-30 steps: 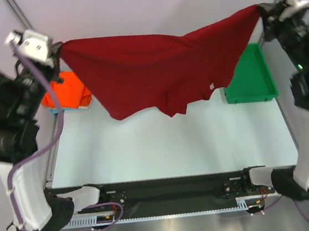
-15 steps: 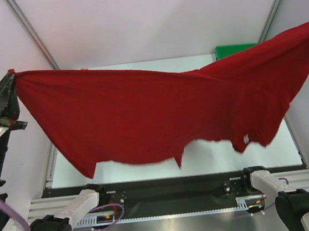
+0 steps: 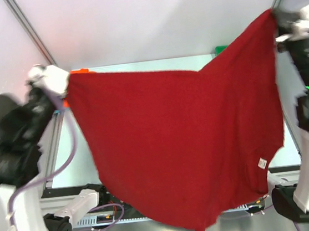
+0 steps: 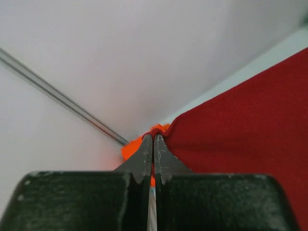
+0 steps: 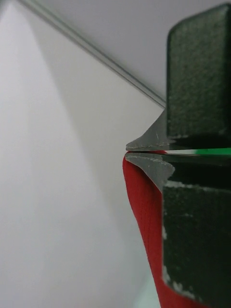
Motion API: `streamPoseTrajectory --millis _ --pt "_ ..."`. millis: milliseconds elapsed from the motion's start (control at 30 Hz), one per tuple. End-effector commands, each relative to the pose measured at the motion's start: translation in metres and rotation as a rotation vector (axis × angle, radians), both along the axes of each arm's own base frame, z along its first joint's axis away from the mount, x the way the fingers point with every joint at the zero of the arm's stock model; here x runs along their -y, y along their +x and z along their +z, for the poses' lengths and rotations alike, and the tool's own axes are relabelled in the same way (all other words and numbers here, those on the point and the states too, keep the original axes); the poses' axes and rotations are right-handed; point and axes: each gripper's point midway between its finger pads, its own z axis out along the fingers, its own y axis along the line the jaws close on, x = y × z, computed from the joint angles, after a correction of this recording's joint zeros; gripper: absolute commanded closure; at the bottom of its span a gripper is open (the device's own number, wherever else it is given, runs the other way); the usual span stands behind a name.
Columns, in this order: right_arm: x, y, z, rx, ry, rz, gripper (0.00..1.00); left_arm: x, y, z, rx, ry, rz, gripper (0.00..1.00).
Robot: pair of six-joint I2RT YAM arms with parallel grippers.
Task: Fold and stack the t-shirts
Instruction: Flatten the tshirt out
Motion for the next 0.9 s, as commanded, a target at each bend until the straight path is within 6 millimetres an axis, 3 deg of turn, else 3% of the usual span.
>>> streamPoseTrajectory --millis 0,33,67,100,133,167,200,300,333,367,400,467,500,567,600,633,667,700,733,767,800,833,867 --pt "-0.010 0.063 -0.080 -0.202 -0.061 0.062 1.00 0.014 0.038 -0.083 -0.228 0.068 -0.028 1.00" --pt "-0.012 0.076 -0.103 -0.251 -0.088 0.064 1.00 0.017 0.044 -0.103 -0.278 0.074 -0.036 1.00" --pt "-0.020 0.099 -0.153 -0.366 -0.110 0.095 1.00 0.019 0.051 -0.123 -0.329 0.087 -0.037 0.99" --pt "-0.022 0.109 -0.180 -0.423 -0.140 0.099 1.00 0.022 0.064 -0.162 -0.413 0.104 -0.038 0.99" --pt "-0.031 0.116 -0.202 -0.463 -0.166 0.120 1.00 0.020 0.073 -0.182 -0.451 0.118 -0.014 1.00" --pt "-0.041 0.130 -0.250 -0.559 -0.195 0.147 1.00 0.020 0.085 -0.207 -0.506 0.146 -0.006 1.00" --pt "-0.047 0.137 -0.266 -0.583 -0.204 0.162 1.00 0.021 0.094 -0.240 -0.571 0.168 0.000 0.99" --pt "-0.066 0.167 -0.334 -0.716 -0.229 0.199 1.00 0.025 0.120 -0.295 -0.686 0.185 0.003 1.00" --pt "-0.069 0.175 -0.348 -0.742 -0.240 0.202 1.00 0.027 0.127 -0.307 -0.717 0.188 0.000 0.99" --pt "-0.073 0.194 -0.374 -0.791 -0.247 0.204 1.00 0.027 0.137 -0.315 -0.725 0.189 0.003 0.99" --pt "-0.074 0.205 -0.377 -0.797 -0.247 0.201 1.00 0.027 0.150 -0.338 -0.782 0.202 0.013 1.00" --pt "-0.076 0.228 -0.387 -0.806 -0.244 0.192 1.00 0.021 0.171 -0.346 -0.791 0.201 0.041 1.00" --pt "-0.077 0.247 -0.398 -0.828 -0.253 0.189 1.00 0.020 0.182 -0.370 -0.853 0.209 0.049 0.99" --pt "-0.077 0.269 -0.407 -0.836 -0.265 0.177 1.00 0.012 0.198 -0.385 -0.887 0.205 0.075 1.00" --pt "-0.075 0.285 -0.434 -0.886 -0.273 0.172 1.00 0.009 0.210 -0.381 -0.881 0.201 0.089 1.00" --pt "-0.071 0.300 -0.422 -0.855 -0.269 0.158 1.00 0.007 0.220 -0.399 -0.922 0.205 0.096 0.99" --pt "-0.070 0.310 -0.425 -0.859 -0.262 0.150 1.00 0.001 0.233 -0.392 -0.906 0.185 0.118 1.00" --pt "-0.067 0.322 -0.429 -0.865 -0.255 0.139 1.00 -0.001 0.240 -0.394 -0.909 0.182 0.130 1.00" --pt "-0.062 0.337 -0.451 -0.903 -0.231 0.128 1.00 -0.004 0.249 -0.411 -0.945 0.185 0.141 0.99" --pt "-0.061 0.354 -0.437 -0.866 -0.217 0.116 1.00 -0.009 0.261 -0.404 -0.923 0.173 0.160 0.99" --pt "-0.059 0.363 -0.438 -0.864 -0.207 0.107 1.00 -0.012 0.269 -0.407 -0.927 0.171 0.172 1.00" --pt "-0.058 0.376 -0.463 -0.899 -0.203 0.103 1.00 -0.014 0.274 -0.408 -0.930 0.164 0.181 0.99" --pt "-0.059 0.389 -0.444 -0.855 -0.201 0.095 1.00 -0.019 0.281 -0.422 -0.957 0.161 0.195 1.00"
